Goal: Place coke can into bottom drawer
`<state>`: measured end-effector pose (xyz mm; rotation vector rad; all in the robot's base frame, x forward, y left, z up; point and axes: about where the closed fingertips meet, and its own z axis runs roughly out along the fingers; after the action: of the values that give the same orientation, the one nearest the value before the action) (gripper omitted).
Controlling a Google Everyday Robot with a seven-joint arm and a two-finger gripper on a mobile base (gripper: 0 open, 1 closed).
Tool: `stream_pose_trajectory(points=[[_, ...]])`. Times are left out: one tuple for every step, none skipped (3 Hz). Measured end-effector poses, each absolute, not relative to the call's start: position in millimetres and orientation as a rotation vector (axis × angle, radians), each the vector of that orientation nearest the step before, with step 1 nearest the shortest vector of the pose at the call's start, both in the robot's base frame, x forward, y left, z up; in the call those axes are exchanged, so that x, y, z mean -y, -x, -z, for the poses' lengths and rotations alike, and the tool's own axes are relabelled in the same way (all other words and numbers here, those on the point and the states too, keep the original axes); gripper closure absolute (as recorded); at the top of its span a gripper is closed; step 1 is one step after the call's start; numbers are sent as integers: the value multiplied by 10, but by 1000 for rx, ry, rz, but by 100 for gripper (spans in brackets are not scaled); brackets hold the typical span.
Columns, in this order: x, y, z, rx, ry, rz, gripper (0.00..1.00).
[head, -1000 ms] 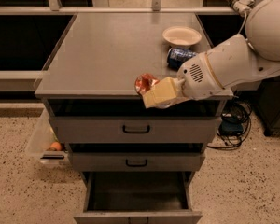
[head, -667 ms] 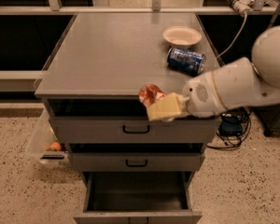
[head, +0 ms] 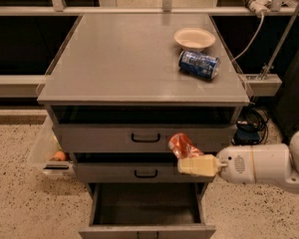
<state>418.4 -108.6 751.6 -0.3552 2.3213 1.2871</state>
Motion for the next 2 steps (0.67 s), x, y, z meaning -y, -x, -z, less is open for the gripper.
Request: stream_pose_trajectory(points=[[1219,-4086,-7103,-2266,303,-1416,100],[1192,-4082,-6956,-2264,287,-1459,100]])
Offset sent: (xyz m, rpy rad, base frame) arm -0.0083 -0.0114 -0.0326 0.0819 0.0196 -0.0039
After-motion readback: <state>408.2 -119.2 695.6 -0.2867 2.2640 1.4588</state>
